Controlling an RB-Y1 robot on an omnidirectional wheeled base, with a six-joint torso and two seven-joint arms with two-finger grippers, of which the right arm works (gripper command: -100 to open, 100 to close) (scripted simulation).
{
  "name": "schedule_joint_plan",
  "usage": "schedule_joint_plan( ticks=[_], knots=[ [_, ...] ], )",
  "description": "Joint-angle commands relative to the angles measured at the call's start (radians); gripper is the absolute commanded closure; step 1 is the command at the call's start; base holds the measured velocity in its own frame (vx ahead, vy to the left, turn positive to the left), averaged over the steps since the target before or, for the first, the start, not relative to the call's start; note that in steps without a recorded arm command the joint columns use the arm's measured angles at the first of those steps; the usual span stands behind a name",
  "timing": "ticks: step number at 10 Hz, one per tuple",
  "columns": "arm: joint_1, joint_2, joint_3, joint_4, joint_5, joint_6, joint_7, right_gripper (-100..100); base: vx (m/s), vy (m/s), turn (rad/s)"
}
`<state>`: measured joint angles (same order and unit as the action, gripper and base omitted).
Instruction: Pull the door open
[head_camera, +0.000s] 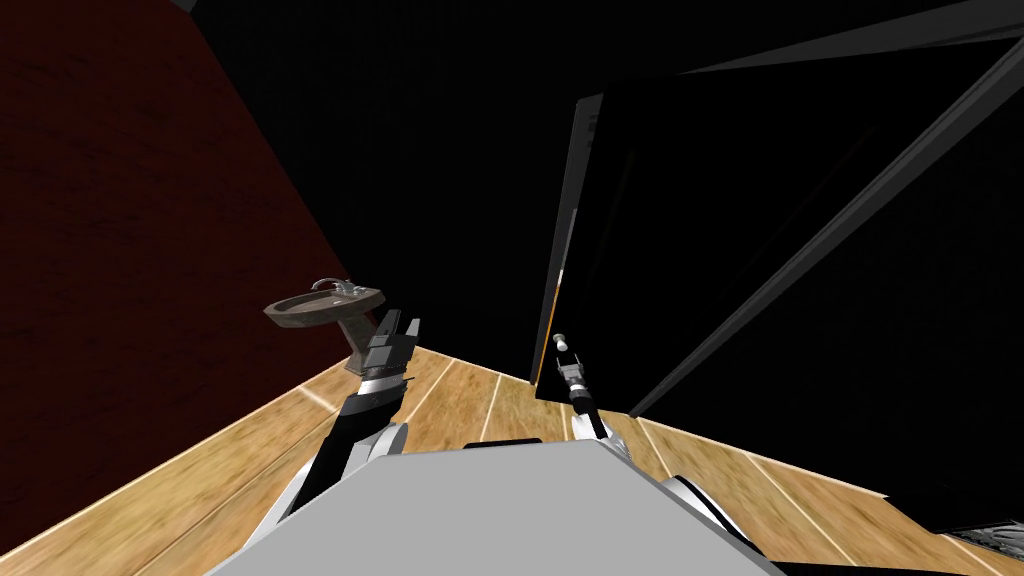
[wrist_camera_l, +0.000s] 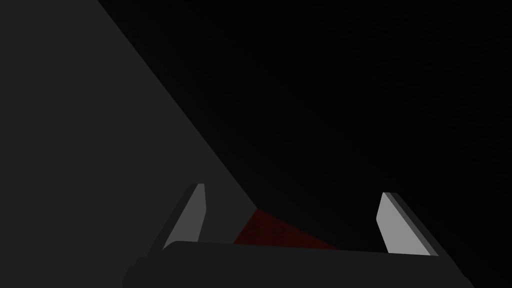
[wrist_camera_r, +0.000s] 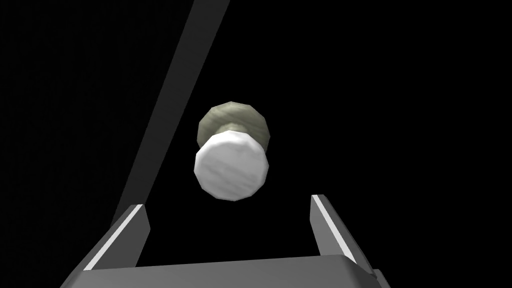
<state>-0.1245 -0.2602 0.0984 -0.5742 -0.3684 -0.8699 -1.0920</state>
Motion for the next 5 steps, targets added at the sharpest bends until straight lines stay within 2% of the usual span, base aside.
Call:
schedule_joint_plan(
  ticks=[1,4,5],
  knots=[
    [-0.006,0.004,0.01,0.002,-0.015,0.002,-0.05,-100,-0.054,-0.016,0.005],
    [-0.011,0.012,0.026,-0.005,-0.041,0.01,-0.128,-100,-0.061,-0.017,0.004],
    [-0.011,0.012,0.026,-0.005,-0.041,0.01,-0.132,-100,-0.036,-0.014,0.004]
  ],
)
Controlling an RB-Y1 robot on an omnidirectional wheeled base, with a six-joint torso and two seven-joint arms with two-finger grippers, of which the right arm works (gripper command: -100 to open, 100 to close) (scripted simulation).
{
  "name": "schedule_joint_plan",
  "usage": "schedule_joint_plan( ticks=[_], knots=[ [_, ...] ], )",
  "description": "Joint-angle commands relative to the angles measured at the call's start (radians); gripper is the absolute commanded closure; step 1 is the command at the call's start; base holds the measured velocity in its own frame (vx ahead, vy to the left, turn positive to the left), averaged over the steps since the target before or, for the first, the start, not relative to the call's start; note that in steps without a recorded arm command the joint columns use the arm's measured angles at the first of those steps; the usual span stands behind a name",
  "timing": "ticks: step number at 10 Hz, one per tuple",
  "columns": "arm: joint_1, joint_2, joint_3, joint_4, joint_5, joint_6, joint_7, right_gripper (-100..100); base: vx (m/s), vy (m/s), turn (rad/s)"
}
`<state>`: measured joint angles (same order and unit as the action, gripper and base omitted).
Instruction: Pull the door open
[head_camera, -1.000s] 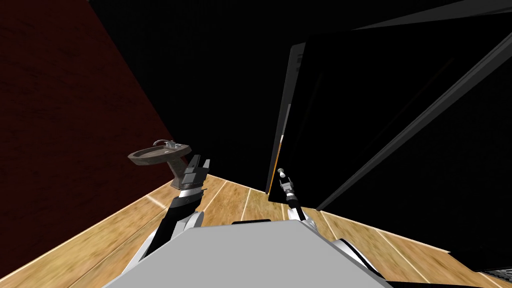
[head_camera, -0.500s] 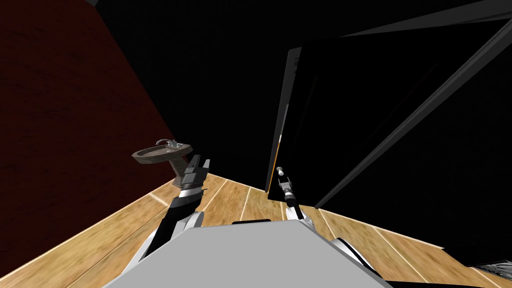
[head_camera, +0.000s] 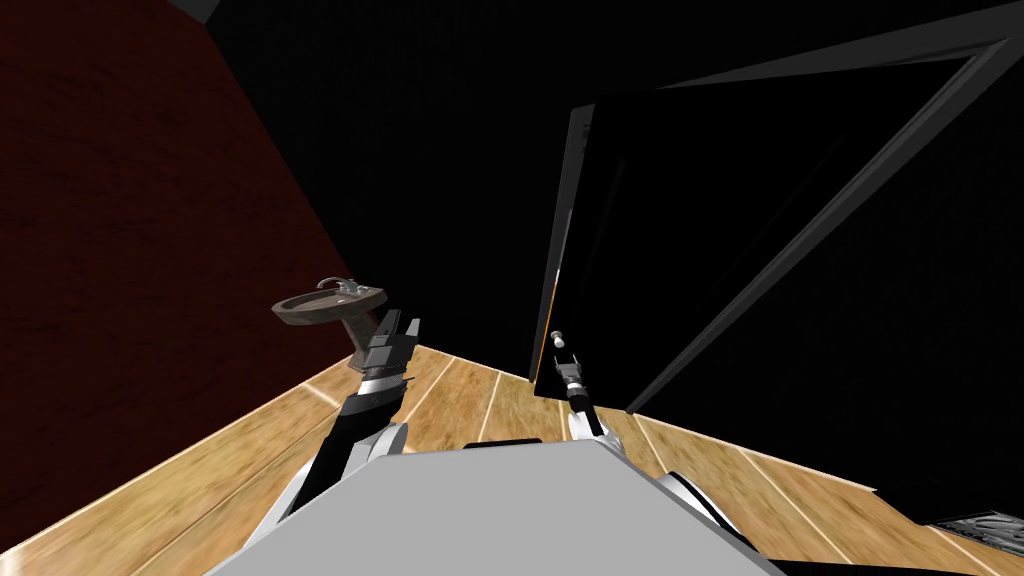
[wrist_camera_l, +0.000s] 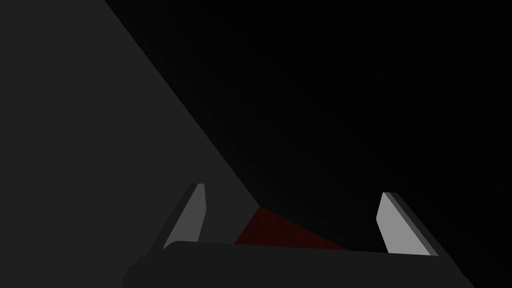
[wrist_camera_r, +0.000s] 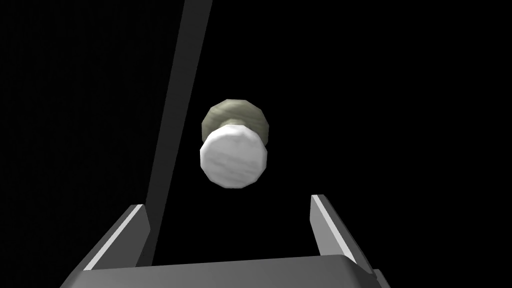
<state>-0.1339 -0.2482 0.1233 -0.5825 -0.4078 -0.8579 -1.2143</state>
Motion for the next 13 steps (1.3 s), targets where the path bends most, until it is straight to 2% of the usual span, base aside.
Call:
schedule_joint_plan(
  ticks=[1,3,8,10,11,12,13],
  knots=[
    [-0.004,0.004,0.009,0.0,-0.014,0.002,-0.05,-100,-0.048,-0.011,0.004],
    [-0.006,0.008,0.017,-0.003,-0.025,0.006,-0.089,-100,-0.059,-0.014,0.004],
    [-0.015,0.021,0.044,-0.015,-0.068,0.019,-0.239,-100,-0.069,-0.019,0.003],
    [-0.017,0.025,0.052,-0.018,-0.08,0.022,-0.276,-100,-0.051,-0.017,0.001],
    [-0.018,0.025,0.05,-0.013,-0.076,0.02,-0.262,-100,-0.024,-0.007,0.001],
    [-0.008,0.003,0.043,-0.005,-0.082,0.01,-0.287,-100,0.125,0.02,0.156],
    [-0.005,-0.003,0.041,-0.002,-0.083,0.007,-0.293,-100,0.198,0.028,0.104]
  ],
)
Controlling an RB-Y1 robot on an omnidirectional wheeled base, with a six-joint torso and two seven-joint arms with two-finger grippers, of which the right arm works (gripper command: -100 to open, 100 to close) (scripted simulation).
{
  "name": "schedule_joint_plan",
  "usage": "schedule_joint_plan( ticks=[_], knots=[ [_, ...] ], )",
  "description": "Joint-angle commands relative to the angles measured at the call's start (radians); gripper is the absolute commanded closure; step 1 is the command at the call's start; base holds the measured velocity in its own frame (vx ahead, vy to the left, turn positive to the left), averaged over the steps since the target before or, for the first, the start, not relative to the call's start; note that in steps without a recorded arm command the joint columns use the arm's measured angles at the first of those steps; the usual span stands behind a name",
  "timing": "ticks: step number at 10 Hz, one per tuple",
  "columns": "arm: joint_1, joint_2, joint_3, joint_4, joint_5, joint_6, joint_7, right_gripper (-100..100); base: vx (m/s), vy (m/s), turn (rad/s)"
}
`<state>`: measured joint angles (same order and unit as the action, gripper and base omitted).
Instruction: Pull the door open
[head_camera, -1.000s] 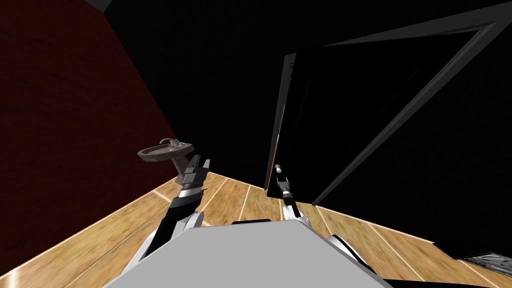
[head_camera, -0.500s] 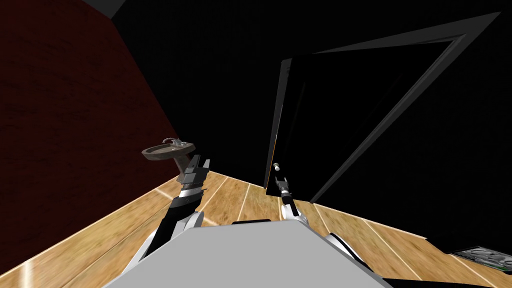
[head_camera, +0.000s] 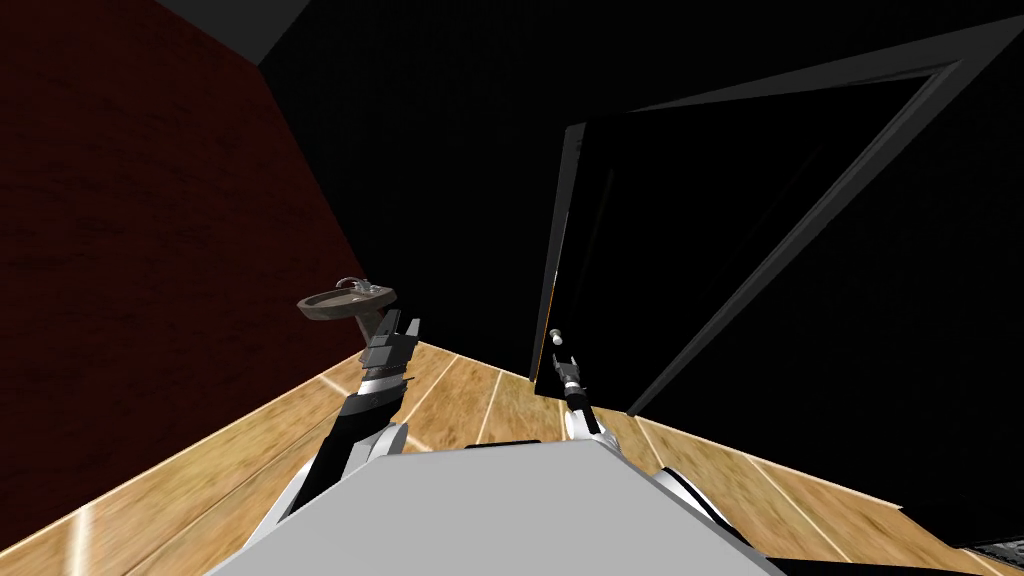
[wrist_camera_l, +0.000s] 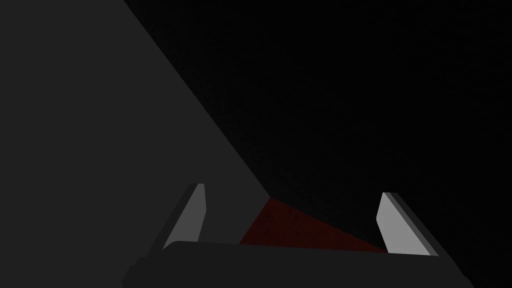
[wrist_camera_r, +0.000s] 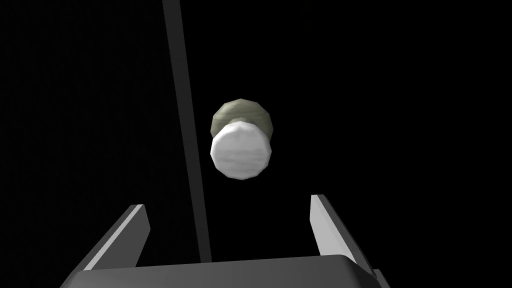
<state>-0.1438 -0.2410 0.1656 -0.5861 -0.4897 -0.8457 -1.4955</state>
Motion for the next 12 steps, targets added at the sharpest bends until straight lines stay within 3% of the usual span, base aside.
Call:
schedule_joint_plan(
  ticks=[1,2,3,4,5,7,8,9,12],
  knots=[
    [0.011,-0.024,-0.006,0.007,-0.005,-0.012,-0.026,-100,0.217,0.043,0.116],
    [0.011,-0.024,-0.006,0.007,-0.005,-0.012,-0.026,-100,0.146,0.019,0.025],
    [0.022,-0.047,-0.013,0.015,-0.011,-0.023,-0.049,-100,0.171,0.017,0.136],
    [0.022,-0.047,-0.013,0.015,-0.011,-0.023,-0.049,-100,0.145,0.005,0.068],
    [0.032,-0.069,-0.02,0.023,-0.016,-0.032,-0.07,-100,0.123,-0.005,0.118],
    [0.042,-0.089,-0.026,0.03,-0.021,-0.042,-0.09,-100,0.209,-0.009,0.109],
    [0.033,-0.084,-0.024,0.035,-0.019,-0.038,-0.085,-100,0.095,0.004,0.022],
    [0.033,-0.084,-0.024,0.035,-0.019,-0.038,-0.085,100,-0.014,-0.009,-0.041],
    [0.033,-0.084,-0.024,0.035,-0.019,-0.038,-0.085,100,-0.026,-0.005,0.006]
  ],
)
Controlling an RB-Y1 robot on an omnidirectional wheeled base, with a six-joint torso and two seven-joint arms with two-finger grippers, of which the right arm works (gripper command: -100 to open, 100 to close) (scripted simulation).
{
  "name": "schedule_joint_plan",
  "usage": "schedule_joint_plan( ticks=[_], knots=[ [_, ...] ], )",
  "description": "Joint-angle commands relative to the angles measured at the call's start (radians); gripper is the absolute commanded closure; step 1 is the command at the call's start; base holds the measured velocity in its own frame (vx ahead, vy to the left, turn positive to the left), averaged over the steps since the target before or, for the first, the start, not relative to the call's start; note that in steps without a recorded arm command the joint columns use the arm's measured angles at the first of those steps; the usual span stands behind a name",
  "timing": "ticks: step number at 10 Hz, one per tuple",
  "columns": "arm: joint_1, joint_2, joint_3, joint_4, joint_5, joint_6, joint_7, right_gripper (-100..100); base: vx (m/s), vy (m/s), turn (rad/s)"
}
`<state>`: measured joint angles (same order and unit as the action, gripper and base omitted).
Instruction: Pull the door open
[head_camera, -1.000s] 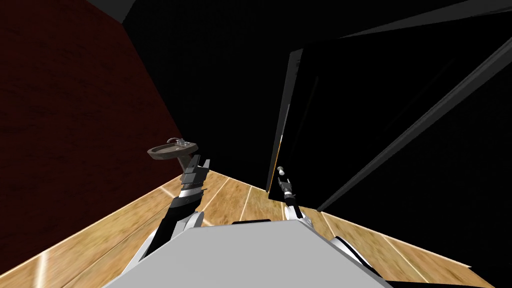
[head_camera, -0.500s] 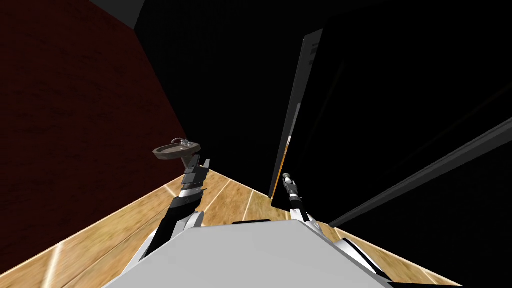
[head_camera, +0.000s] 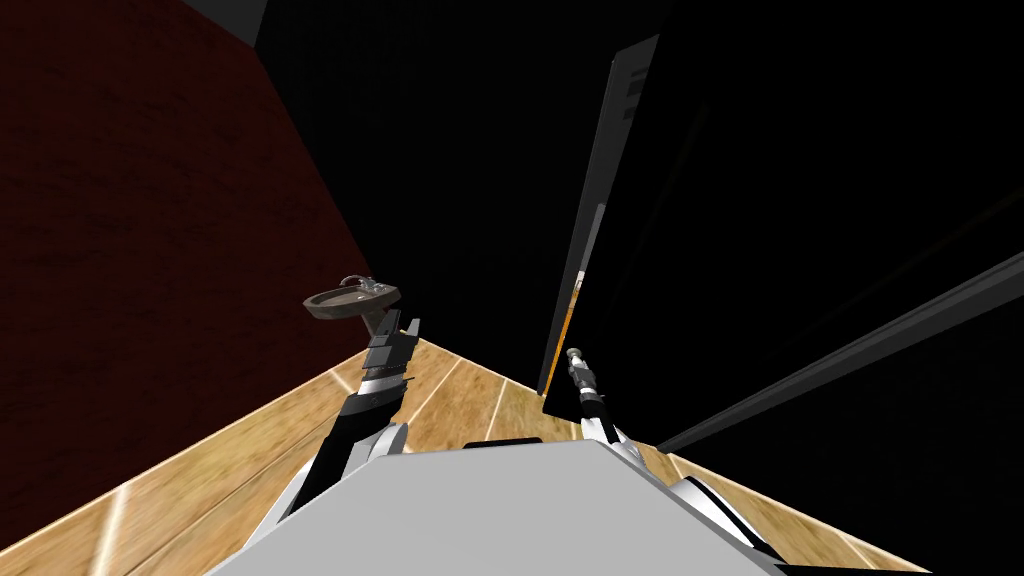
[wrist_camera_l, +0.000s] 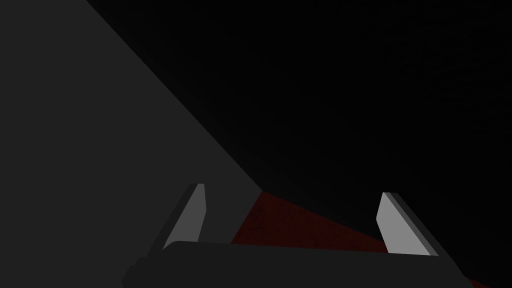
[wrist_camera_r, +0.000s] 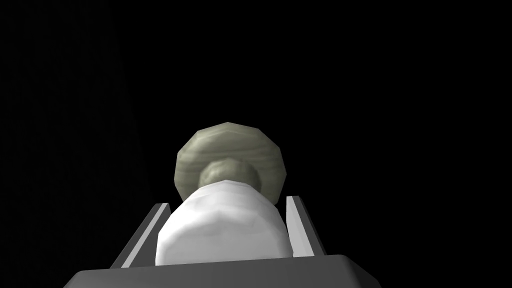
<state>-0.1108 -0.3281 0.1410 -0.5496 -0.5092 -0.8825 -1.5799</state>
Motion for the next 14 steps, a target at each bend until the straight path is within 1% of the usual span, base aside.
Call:
schedule_joint_plan(
  ticks=[1,2,3,5,8,9,12,13,14],
  knots=[
    [0.0,0.003,0.001,-0.001,0.0,-0.001,-0.001,100,-0.009,0.003,-0.003],
    [0.0,0.003,0.001,-0.001,0.0,-0.001,-0.001,100,0.0,0.0,0.0],
    [0.008,-0.01,0.019,-0.004,0.009,-0.006,-0.022,100,-0.112,-0.039,0.079],
    [0.013,-0.02,0.036,-0.008,0.017,-0.013,-0.04,100,-0.179,-0.038,0.071],
    [0.027,-0.044,0.076,-0.018,0.036,-0.028,-0.085,100,-0.2,-0.017,0.073],
    [0.034,-0.055,0.096,-0.023,0.045,-0.035,-0.107,100,-0.214,-0.073,0.1],
    [0.047,-0.077,0.133,-0.032,0.063,-0.049,-0.149,100,-0.236,-0.059,0.084],
    [0.048,-0.073,0.125,-0.037,0.059,-0.041,-0.137,100,-0.103,-0.033,0.026],
    [0.061,-0.085,0.146,-0.039,0.072,-0.057,-0.159,100,-0.131,-0.017,0.102]
  ],
)
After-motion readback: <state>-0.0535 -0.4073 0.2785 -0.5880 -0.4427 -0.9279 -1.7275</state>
